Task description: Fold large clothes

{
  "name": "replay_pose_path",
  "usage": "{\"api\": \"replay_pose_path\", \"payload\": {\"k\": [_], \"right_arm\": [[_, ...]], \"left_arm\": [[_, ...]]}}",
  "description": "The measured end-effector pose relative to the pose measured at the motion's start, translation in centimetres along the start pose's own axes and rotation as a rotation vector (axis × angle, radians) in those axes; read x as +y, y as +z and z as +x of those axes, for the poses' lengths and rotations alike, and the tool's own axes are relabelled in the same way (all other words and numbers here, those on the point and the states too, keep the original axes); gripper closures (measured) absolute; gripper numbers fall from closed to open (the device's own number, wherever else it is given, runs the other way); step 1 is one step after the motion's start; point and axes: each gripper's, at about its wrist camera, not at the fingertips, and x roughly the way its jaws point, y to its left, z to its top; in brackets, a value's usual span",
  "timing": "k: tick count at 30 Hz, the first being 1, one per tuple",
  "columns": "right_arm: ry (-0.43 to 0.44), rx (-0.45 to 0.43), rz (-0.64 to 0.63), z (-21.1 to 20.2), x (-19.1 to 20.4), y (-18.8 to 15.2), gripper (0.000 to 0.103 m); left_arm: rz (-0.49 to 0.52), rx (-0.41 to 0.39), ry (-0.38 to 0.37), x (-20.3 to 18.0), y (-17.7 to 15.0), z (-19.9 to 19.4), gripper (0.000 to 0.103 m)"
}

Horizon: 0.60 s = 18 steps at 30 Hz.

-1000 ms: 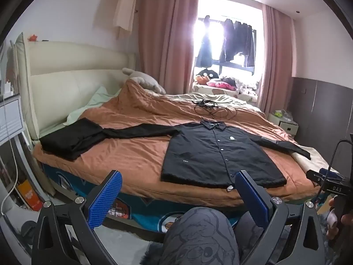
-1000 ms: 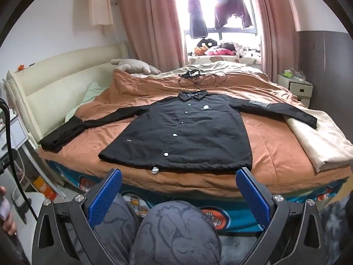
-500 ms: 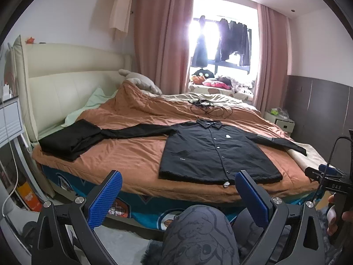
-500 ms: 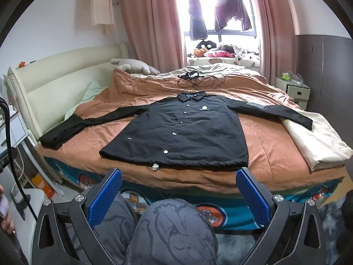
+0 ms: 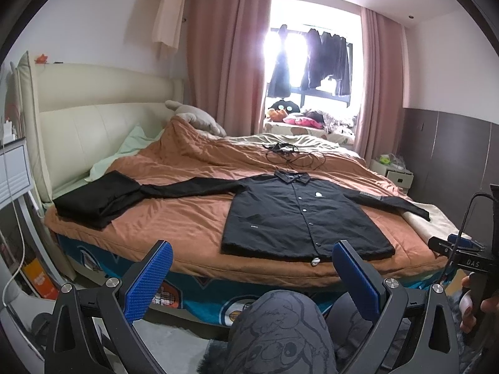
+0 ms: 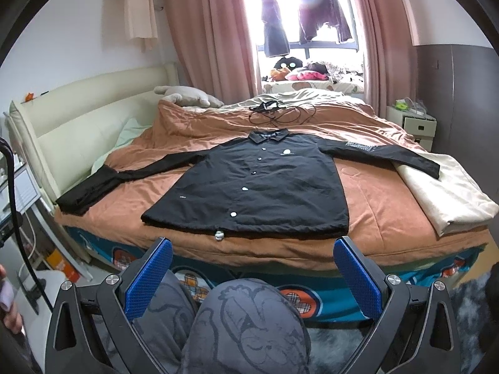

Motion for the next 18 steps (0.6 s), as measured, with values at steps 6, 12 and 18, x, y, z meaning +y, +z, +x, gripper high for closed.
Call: {"api": "replay_pose_path", "payload": {"k": [6, 12, 18], "right_arm": [[-0.002, 0.001, -0.004, -0.06, 0.14, 0.03, 0.000], [-0.002, 0.001, -0.003, -0.39, 0.36, 0.13, 0.000], [-0.007, -0.002, 0.008, -0.81, 0.45, -0.04, 0.000]], "left_arm": [[0.000, -0.001, 0.002, -0.12, -0.27, -0.01, 0.001], [-0.003, -0.004, 0.003, -0.30, -0.48, -0.22, 0.000], [-0.007, -0.007, 0.006, -0.10, -0.65, -0.62, 0.000]]}}
